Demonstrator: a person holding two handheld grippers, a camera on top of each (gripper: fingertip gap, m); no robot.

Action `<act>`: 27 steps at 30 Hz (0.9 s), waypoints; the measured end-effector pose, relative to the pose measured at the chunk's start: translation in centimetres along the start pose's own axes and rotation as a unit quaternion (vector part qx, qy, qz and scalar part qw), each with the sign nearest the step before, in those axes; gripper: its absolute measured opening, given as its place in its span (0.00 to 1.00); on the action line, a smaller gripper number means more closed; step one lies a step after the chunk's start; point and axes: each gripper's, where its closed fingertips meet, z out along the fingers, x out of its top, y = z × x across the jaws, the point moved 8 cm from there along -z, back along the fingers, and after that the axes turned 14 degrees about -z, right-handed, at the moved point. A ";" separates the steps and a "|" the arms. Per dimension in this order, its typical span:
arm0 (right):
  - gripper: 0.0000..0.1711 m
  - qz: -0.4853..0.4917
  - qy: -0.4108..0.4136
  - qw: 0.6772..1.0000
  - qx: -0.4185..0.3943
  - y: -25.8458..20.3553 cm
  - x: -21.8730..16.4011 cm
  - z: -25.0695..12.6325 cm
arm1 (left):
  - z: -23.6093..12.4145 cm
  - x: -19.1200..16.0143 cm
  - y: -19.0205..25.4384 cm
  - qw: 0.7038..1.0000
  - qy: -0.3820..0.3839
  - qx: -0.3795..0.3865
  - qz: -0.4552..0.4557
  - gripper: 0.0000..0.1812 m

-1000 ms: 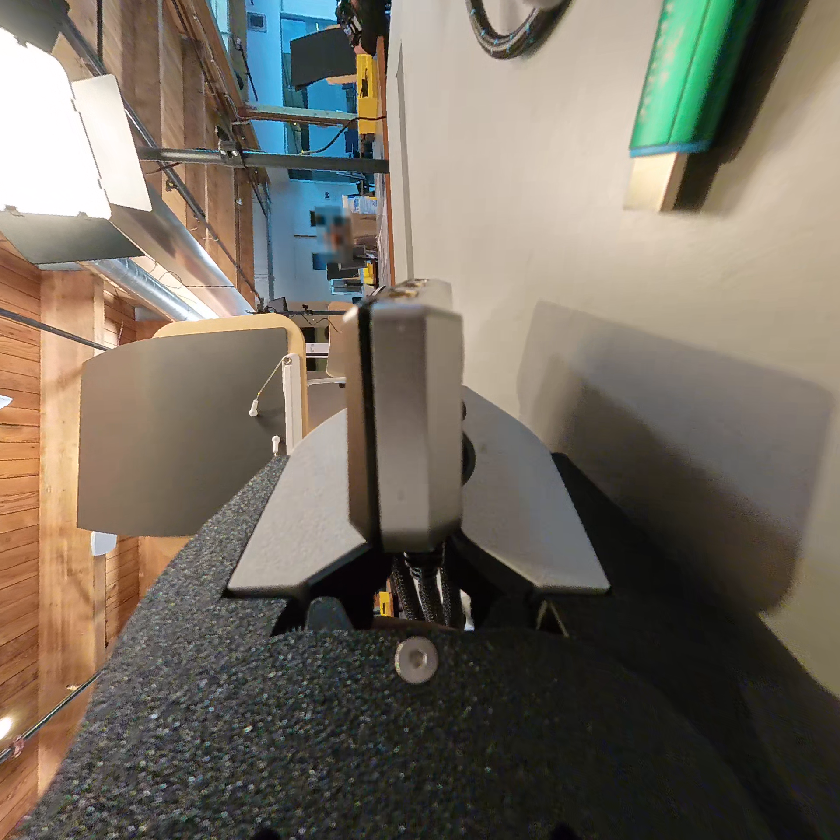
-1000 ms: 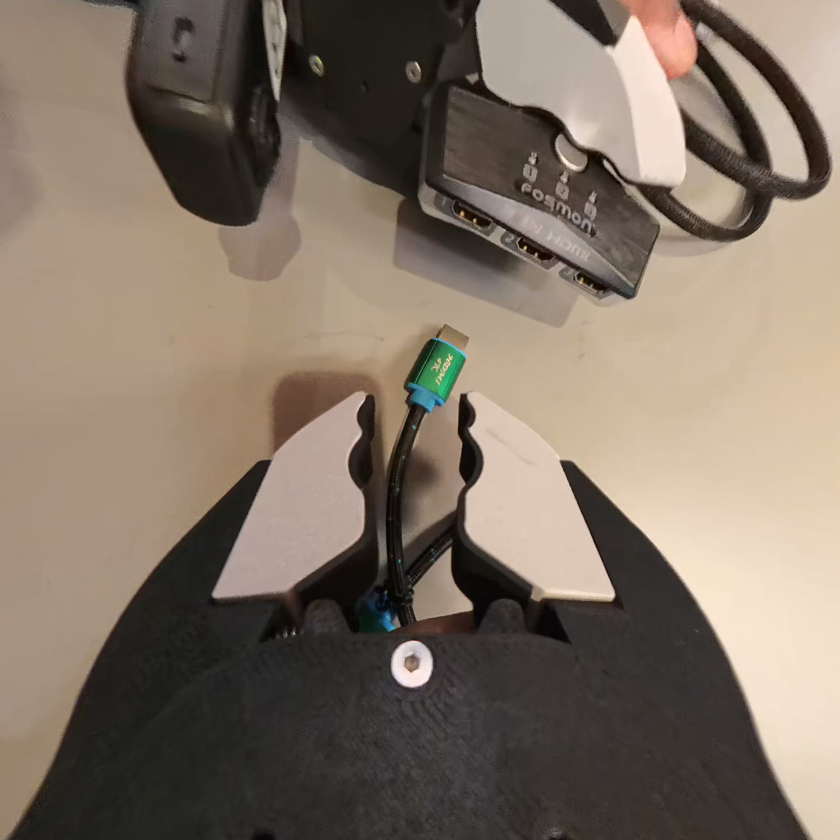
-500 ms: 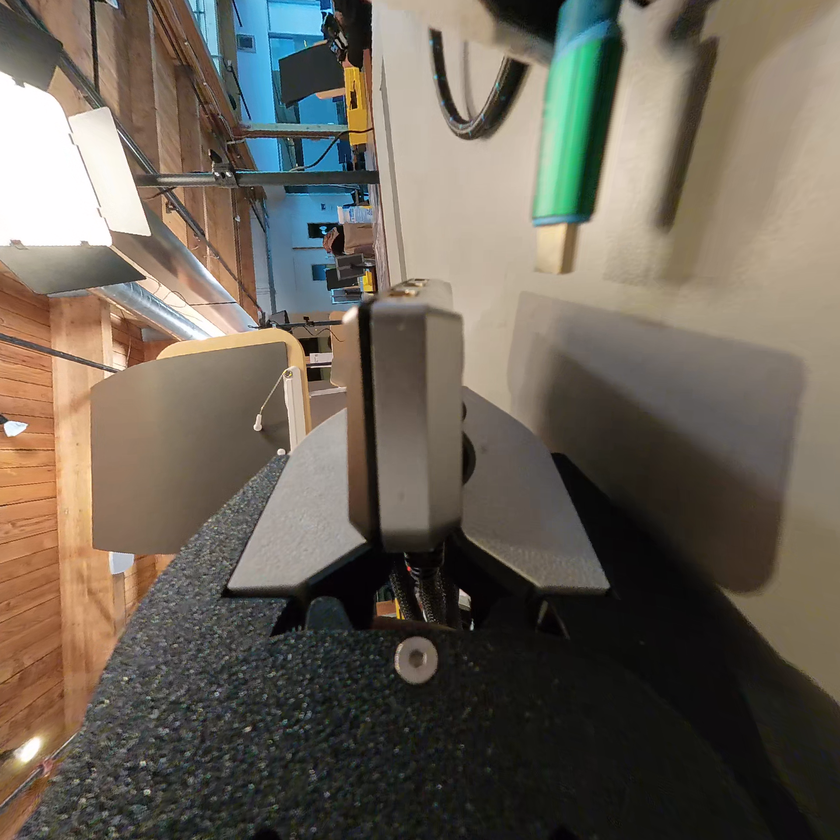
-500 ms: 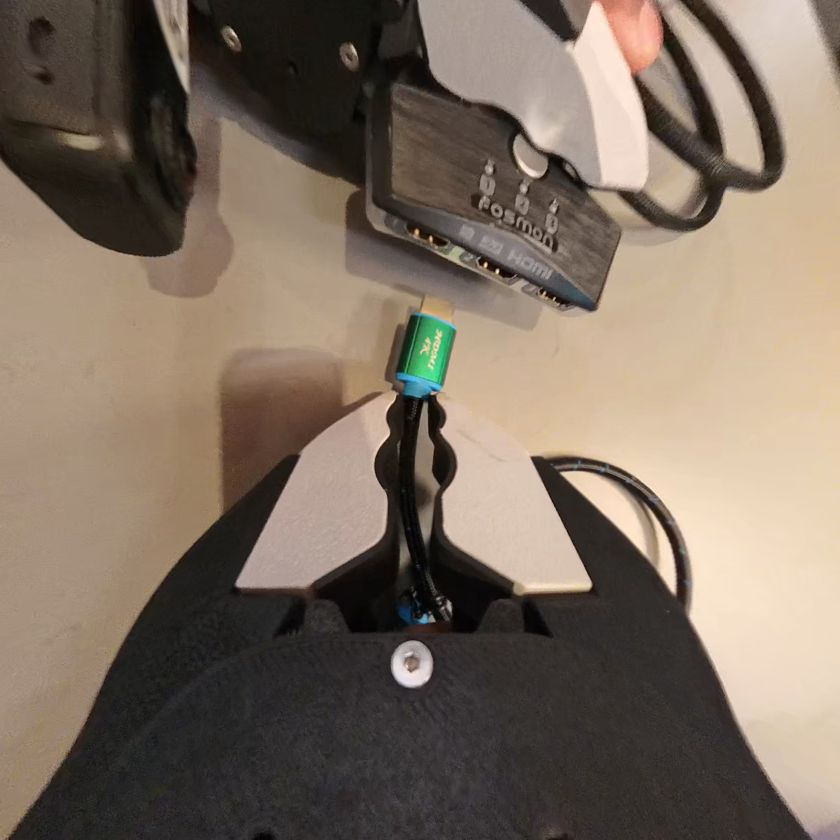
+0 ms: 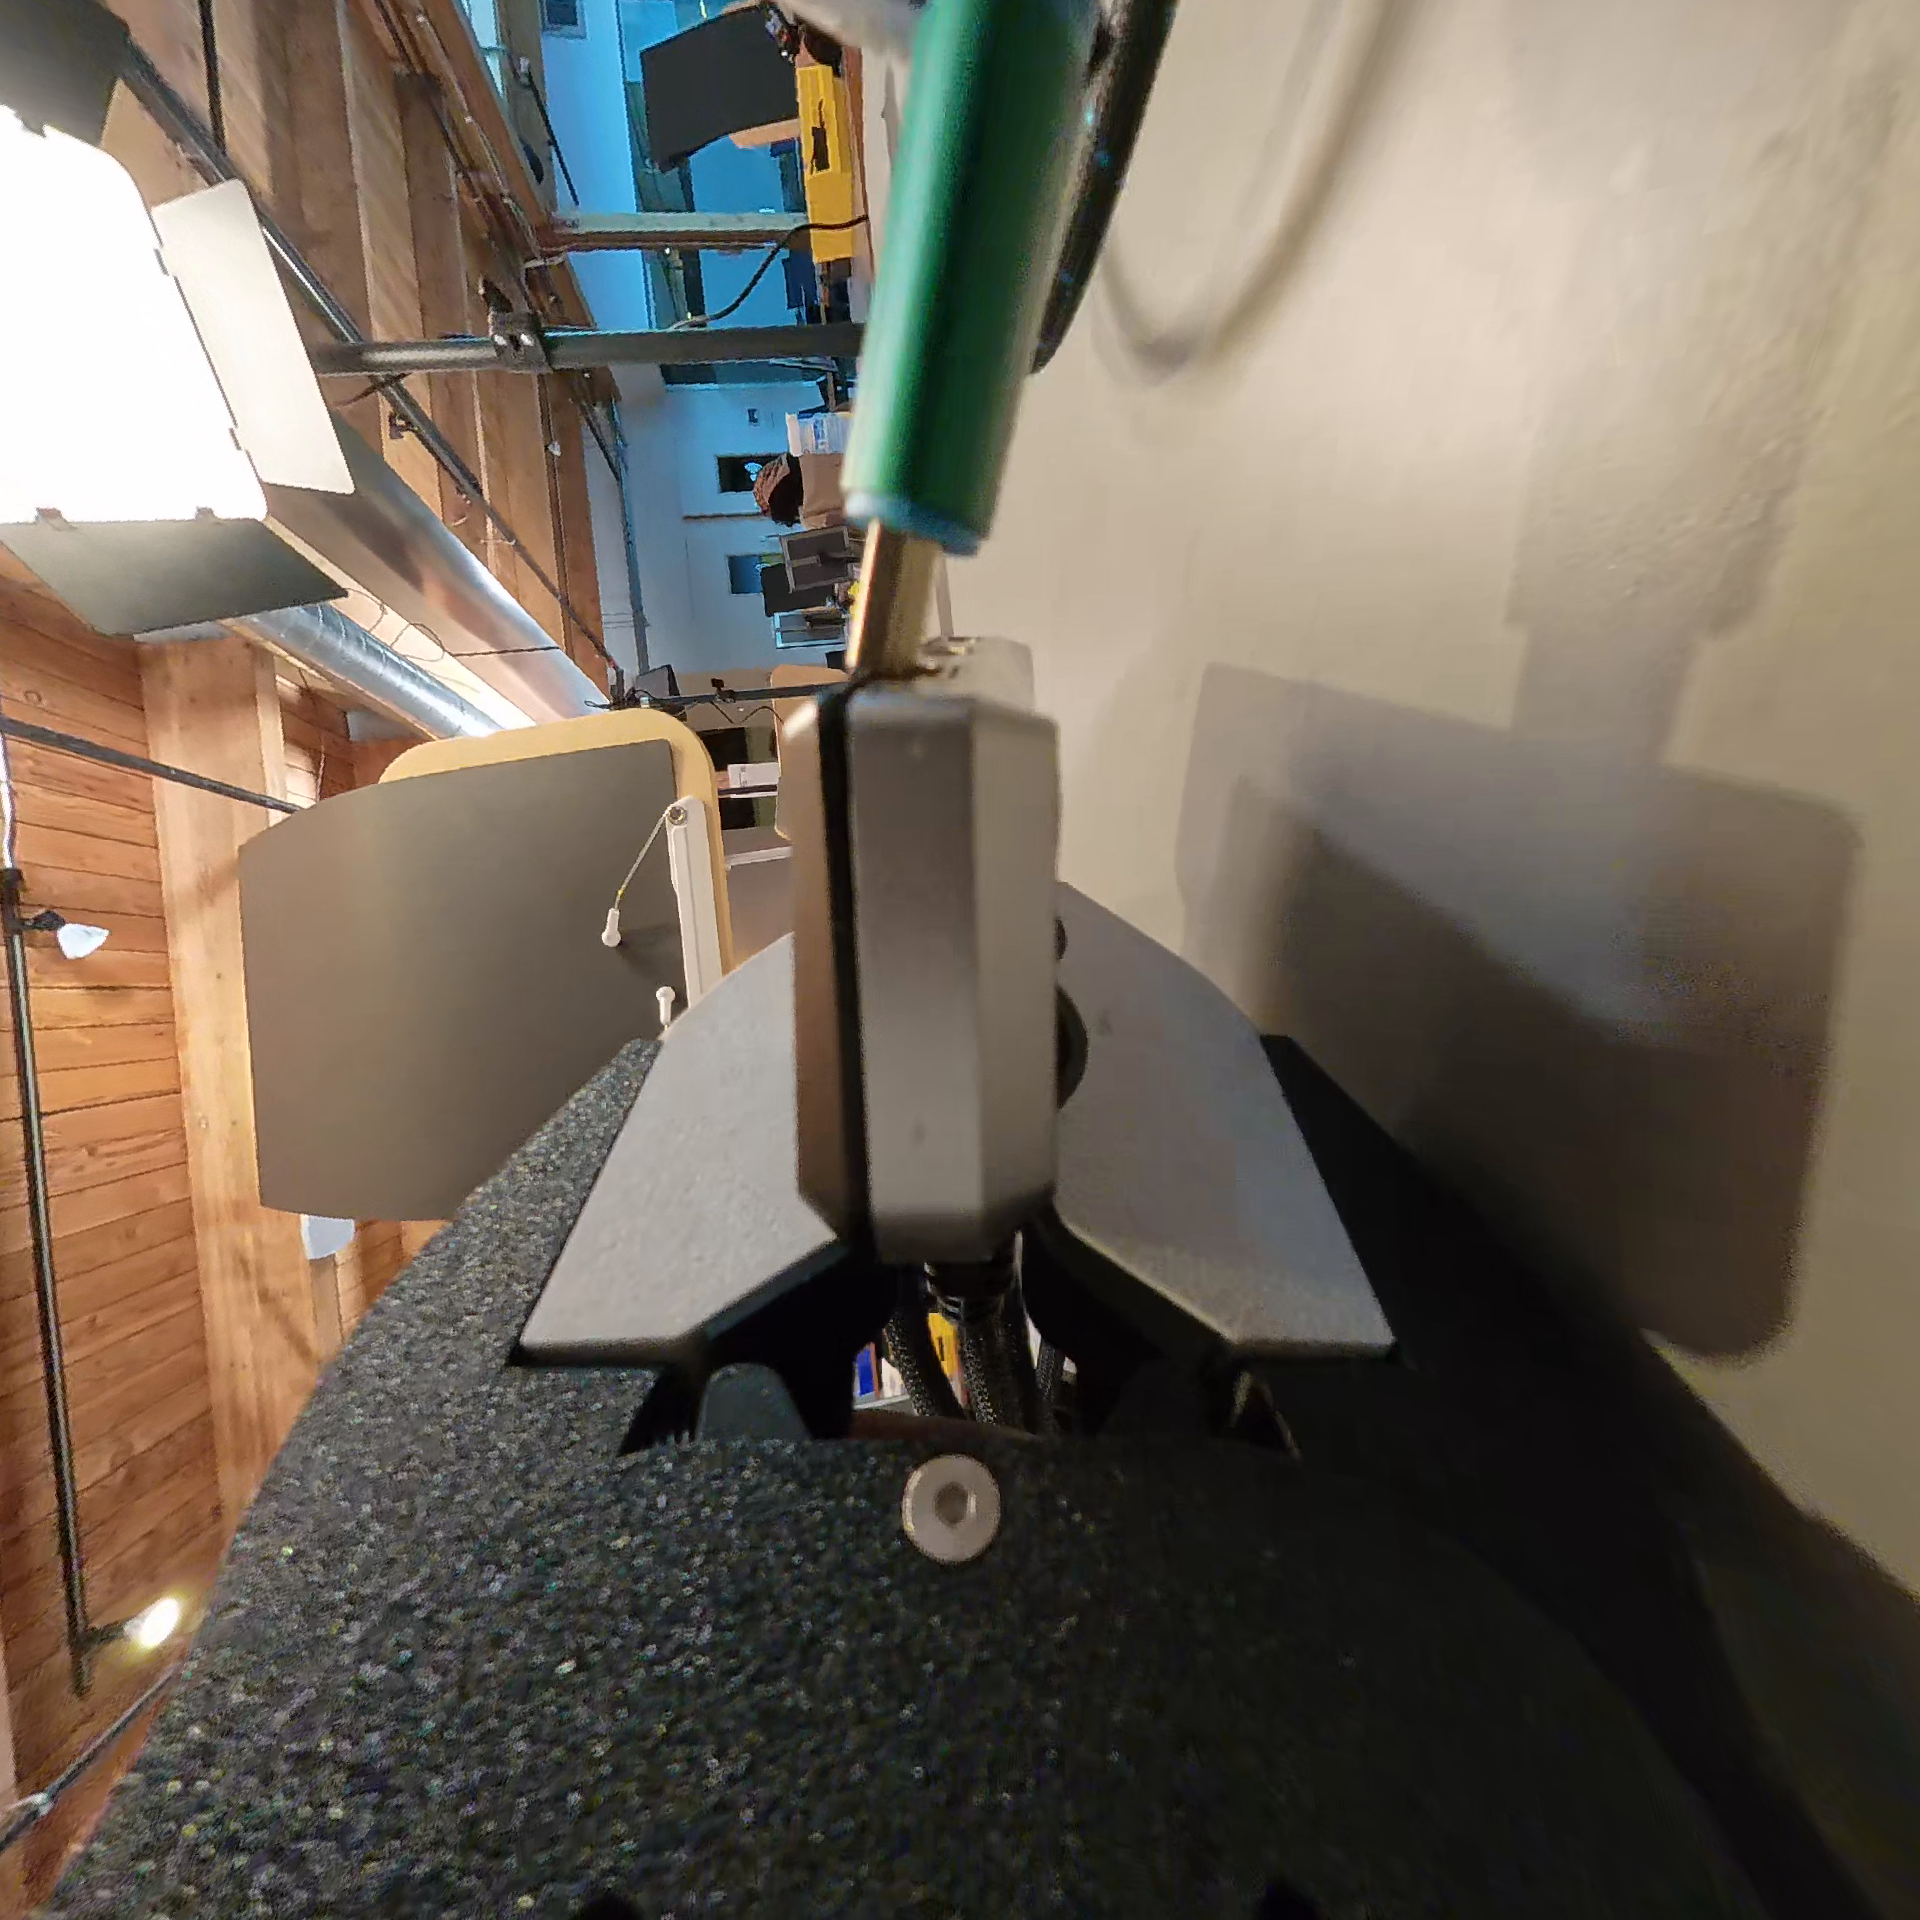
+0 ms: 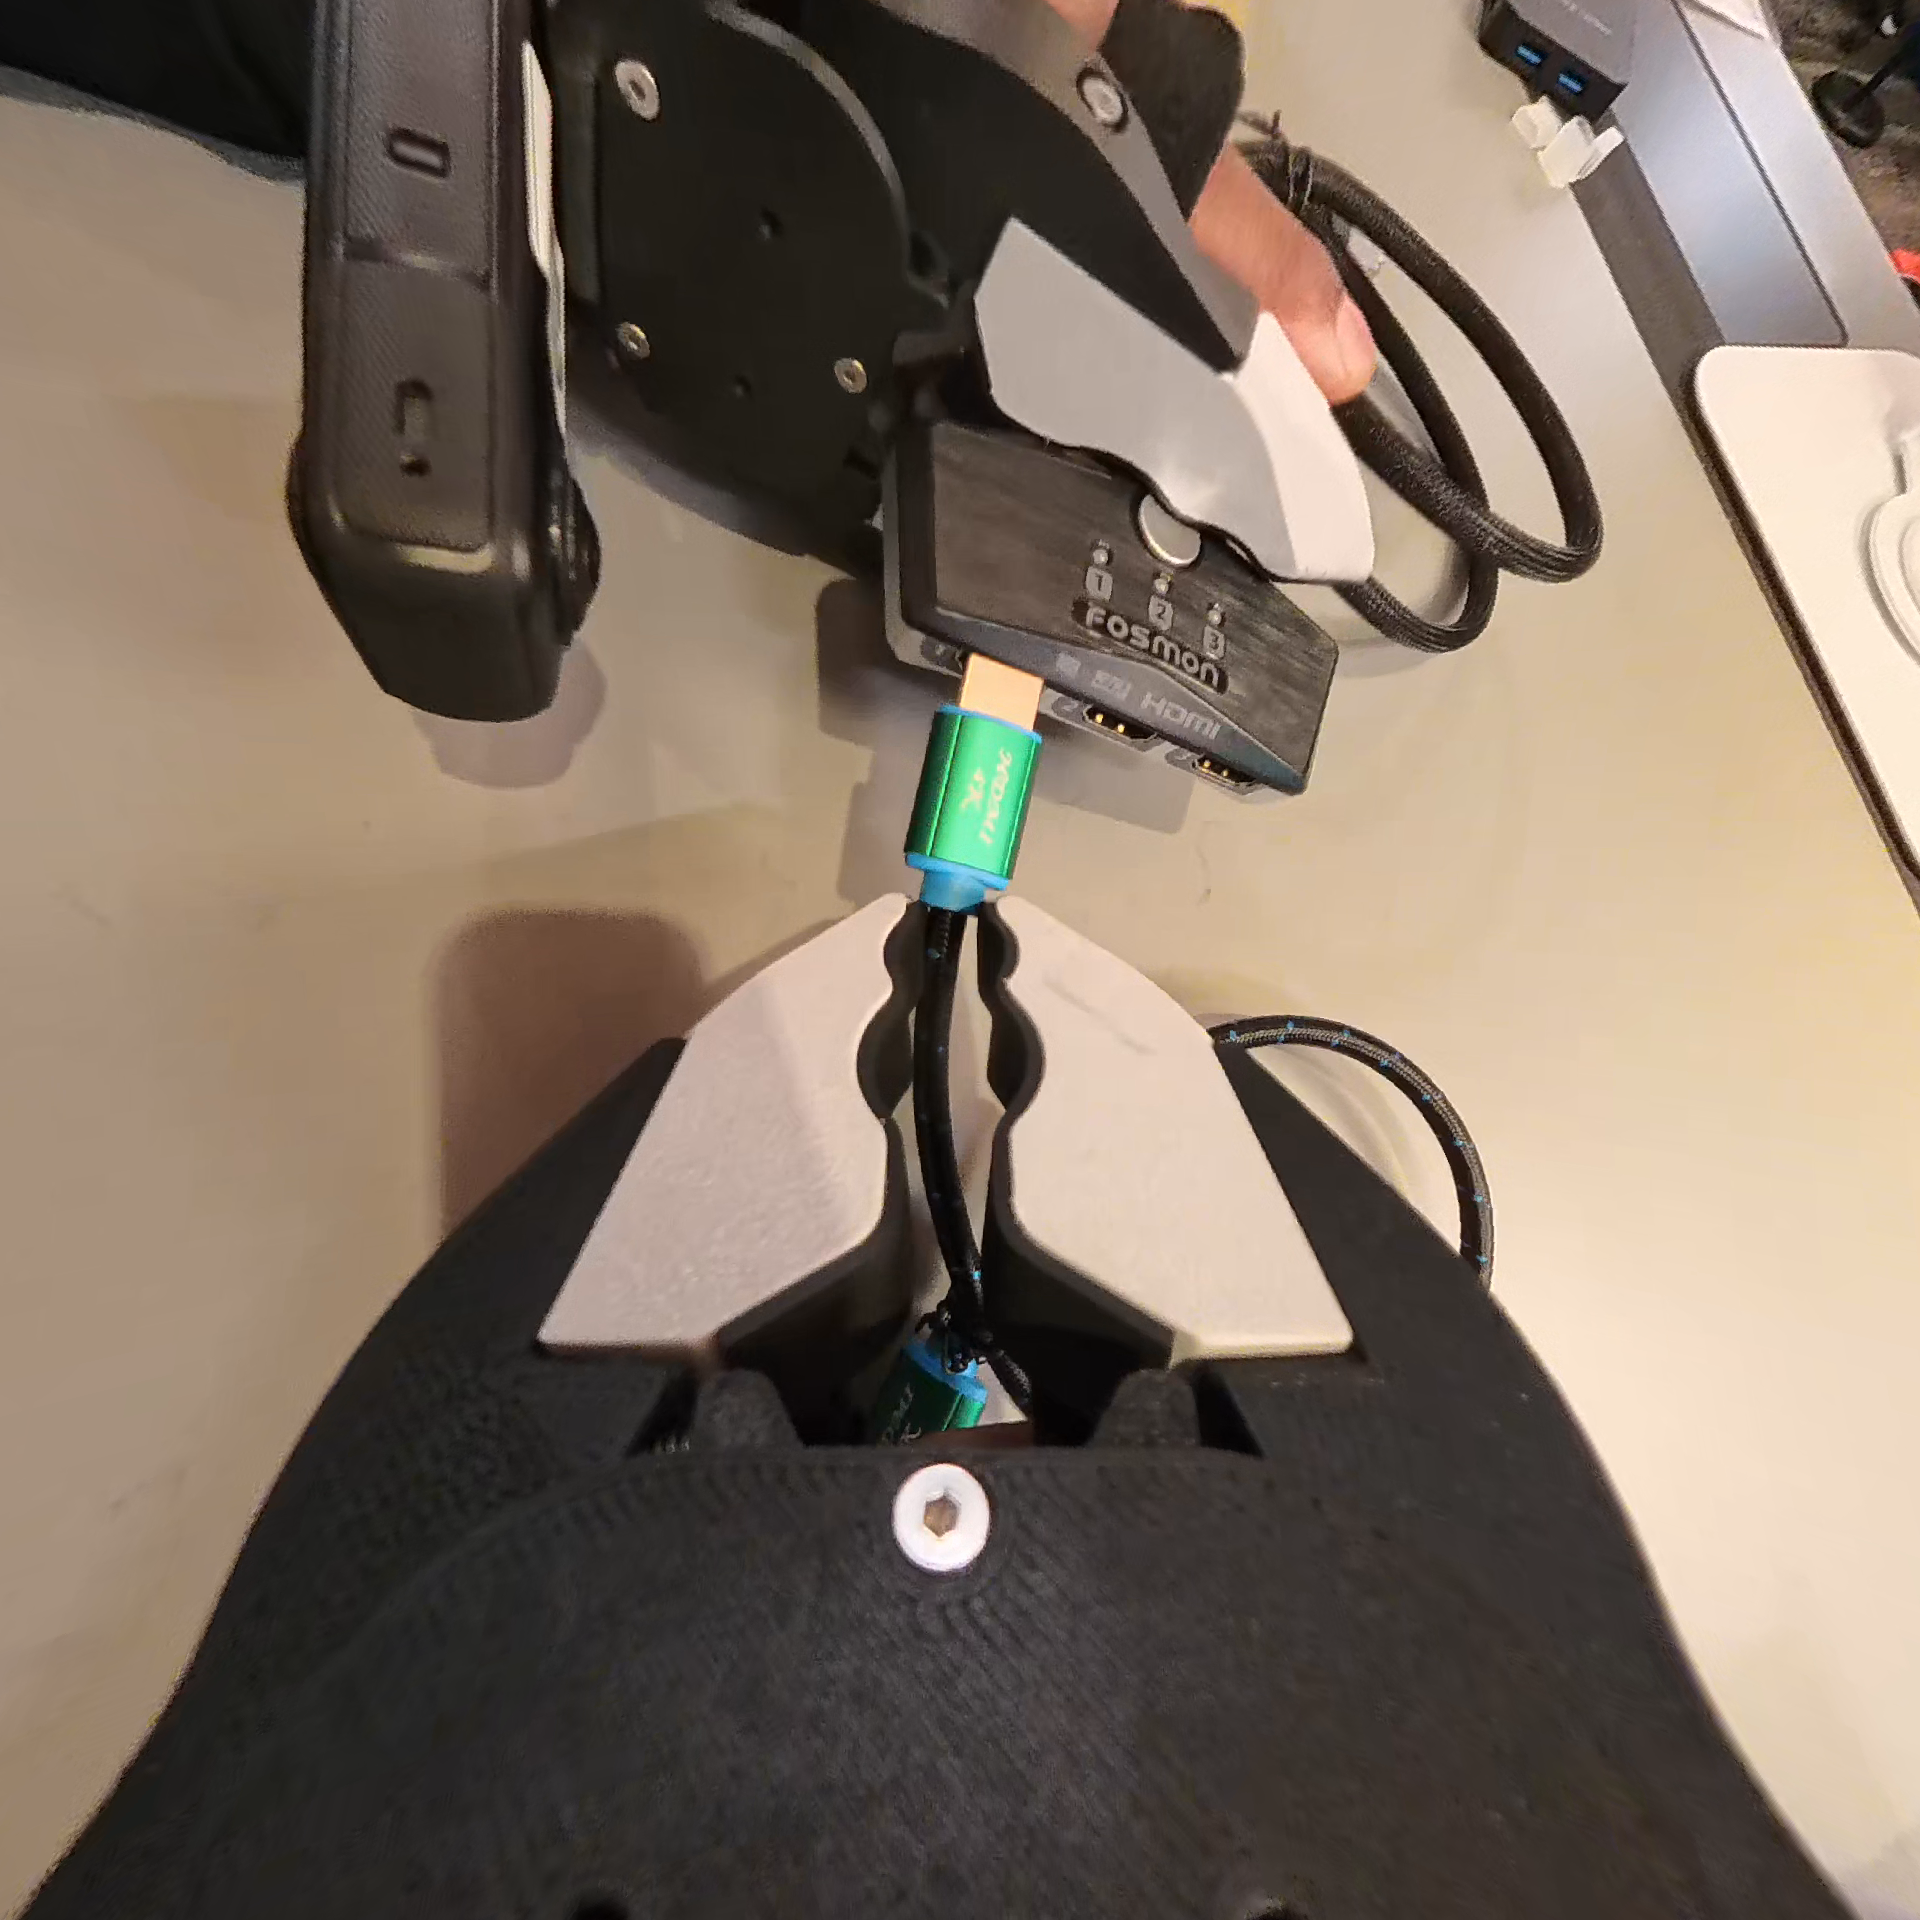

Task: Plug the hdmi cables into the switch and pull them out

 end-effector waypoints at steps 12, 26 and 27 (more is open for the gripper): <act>0.05 0.002 -0.034 0.999 0.012 -0.1 -0.5 0.2 | 0.2 0.6 0.2 0.997 -0.044 0.001 0.063 0.15; 0.06 -0.004 -0.043 0.999 0.016 -0.1 -0.6 0.0 | 0.7 1.2 0.5 0.995 -0.096 -0.008 0.040 0.11; 0.06 -0.010 -0.042 0.999 0.017 -0.2 -0.6 0.0 | 0.7 1.3 0.5 0.995 -0.095 -0.010 0.038 0.11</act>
